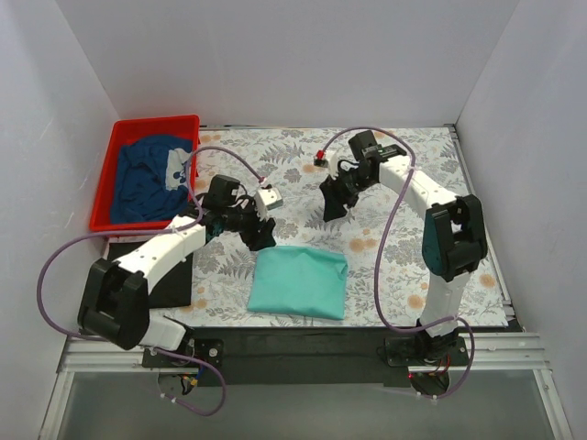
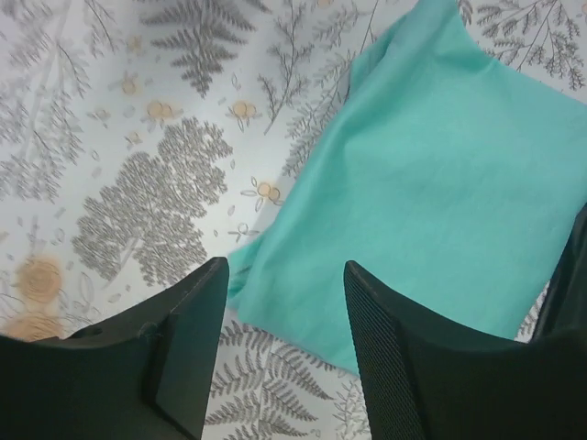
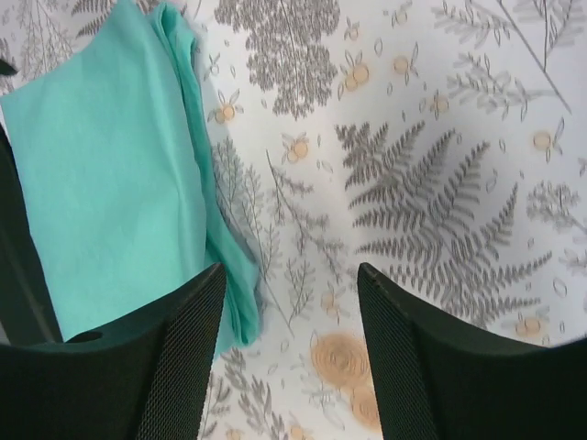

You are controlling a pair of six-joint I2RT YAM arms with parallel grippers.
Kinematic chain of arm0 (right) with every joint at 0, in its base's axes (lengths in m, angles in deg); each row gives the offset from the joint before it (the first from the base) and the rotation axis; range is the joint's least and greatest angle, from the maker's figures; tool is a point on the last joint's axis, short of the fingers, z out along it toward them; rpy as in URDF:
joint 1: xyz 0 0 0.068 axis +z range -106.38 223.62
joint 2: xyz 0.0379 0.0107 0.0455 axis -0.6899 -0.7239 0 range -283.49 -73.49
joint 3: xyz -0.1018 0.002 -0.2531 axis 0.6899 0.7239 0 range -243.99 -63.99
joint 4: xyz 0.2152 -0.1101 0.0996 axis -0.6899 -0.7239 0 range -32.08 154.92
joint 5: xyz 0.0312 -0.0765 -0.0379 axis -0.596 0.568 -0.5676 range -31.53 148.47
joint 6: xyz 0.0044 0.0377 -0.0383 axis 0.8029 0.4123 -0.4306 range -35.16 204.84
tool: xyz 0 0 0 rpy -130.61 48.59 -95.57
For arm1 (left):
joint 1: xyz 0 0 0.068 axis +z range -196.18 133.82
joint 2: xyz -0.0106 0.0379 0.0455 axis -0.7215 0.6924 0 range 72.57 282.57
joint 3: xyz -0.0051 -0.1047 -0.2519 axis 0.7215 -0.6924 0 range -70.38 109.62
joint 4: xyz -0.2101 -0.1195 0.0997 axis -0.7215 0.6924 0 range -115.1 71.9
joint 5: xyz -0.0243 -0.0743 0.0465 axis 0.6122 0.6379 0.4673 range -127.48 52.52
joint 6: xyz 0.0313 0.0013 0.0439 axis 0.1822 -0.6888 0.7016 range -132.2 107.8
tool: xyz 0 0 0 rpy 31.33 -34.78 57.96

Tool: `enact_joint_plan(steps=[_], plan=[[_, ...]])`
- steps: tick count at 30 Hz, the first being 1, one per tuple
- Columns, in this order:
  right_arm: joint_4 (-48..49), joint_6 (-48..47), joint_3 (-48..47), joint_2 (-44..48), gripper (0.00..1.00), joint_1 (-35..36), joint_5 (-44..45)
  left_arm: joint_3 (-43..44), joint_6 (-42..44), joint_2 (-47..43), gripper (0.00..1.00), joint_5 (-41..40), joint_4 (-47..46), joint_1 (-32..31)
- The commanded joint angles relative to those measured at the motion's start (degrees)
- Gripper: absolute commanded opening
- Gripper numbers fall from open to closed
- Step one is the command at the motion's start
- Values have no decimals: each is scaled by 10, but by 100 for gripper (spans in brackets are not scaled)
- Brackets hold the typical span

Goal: Fold and stack the t-shirts
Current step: Fold the tshirt

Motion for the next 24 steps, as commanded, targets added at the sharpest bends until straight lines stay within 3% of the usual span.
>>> enact_joint_plan(steps=[1, 2, 3, 6, 13, 17, 18, 21, 24], plan=[[-109, -53, 15, 21, 67, -16, 2, 41, -25, 56, 53, -5, 93, 7], [-112, -63, 32, 35, 68, -16, -1, 60, -24, 69, 55, -4, 102, 9], [-115, -65, 45, 40, 68, -16, -2, 69, -24, 80, 65, -9, 116, 12], [-119, -74, 86, 45, 73, -15, -1, 93, -22, 131, 66, -20, 139, 15], [-116, -89, 106, 14, 72, -15, 15, 106, -18, 178, 66, -50, 146, 24], [-115, -106, 118, 1, 60, -14, 19, 107, -12, 188, 65, -58, 154, 27], [-115, -107, 121, 0, 50, -14, 20, 108, -12, 192, 64, -59, 155, 30], [-117, -114, 122, -7, 40, -14, 19, 111, -13, 204, 55, -48, 161, 37], [-118, -118, 120, -14, 38, -13, 17, 118, -19, 216, 44, -36, 163, 41]])
